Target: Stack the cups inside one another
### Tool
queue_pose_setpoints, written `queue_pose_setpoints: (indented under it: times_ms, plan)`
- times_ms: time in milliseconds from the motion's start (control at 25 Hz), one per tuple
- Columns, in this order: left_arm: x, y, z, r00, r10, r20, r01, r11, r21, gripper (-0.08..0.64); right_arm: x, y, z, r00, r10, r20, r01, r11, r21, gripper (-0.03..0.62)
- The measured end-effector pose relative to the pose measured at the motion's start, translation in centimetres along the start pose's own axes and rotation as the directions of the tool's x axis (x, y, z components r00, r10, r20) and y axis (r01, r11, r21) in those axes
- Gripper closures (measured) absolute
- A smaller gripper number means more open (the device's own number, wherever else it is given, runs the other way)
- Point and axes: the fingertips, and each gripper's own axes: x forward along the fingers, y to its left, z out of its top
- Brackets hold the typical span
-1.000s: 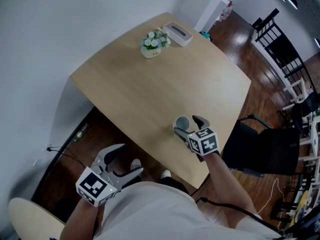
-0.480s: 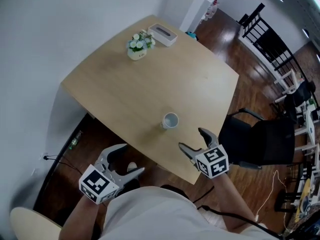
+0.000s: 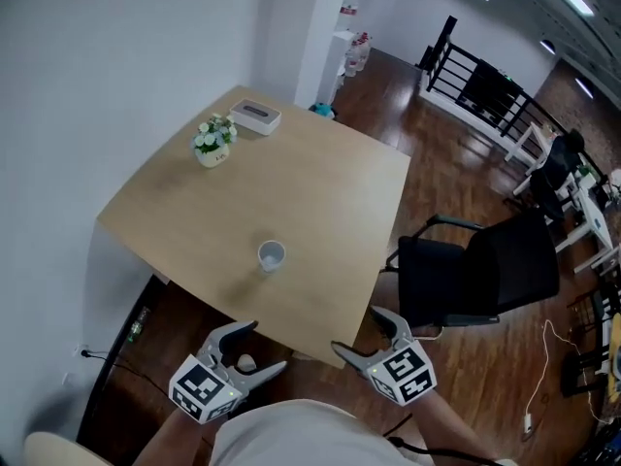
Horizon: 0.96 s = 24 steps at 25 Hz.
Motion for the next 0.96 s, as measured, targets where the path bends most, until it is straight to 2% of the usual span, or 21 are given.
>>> queue_pose_setpoints:
  times_ms: [200,400,680,960]
  plan:
    - [2.5,-7.8,0.4,1.000,0.002,0.004,-0.003,1.000,0.030,0.193,-5.6,1.0,-5.1,0.999,0.037,-0.001,-0.037,0.999,-0.018,0.183]
    - [2.5,-14.5,-2.6,0.998,0.048,-0.034,-0.047,0.999,0.026,0.193,-9.6,3.2,-9.5,0.996,0.094,0.011,-0.093,0.995,-0.022,0.183]
    - [-0.2,-18.2,-6.3,0.988,0.135,-0.080,-0.140,0.989,-0.053,0.193,-12.7,5.1,-13.6,0.991,0.133,-0.001,-0.133,0.991,-0.009,0.183]
    - [0.4,-18.7,-4.6,0.987,0.145,-0.070,-0.146,0.989,-0.009,0.193,-13.7,5.1,-13.6,0.991,0.131,0.016,-0.131,0.991,-0.013,0.183]
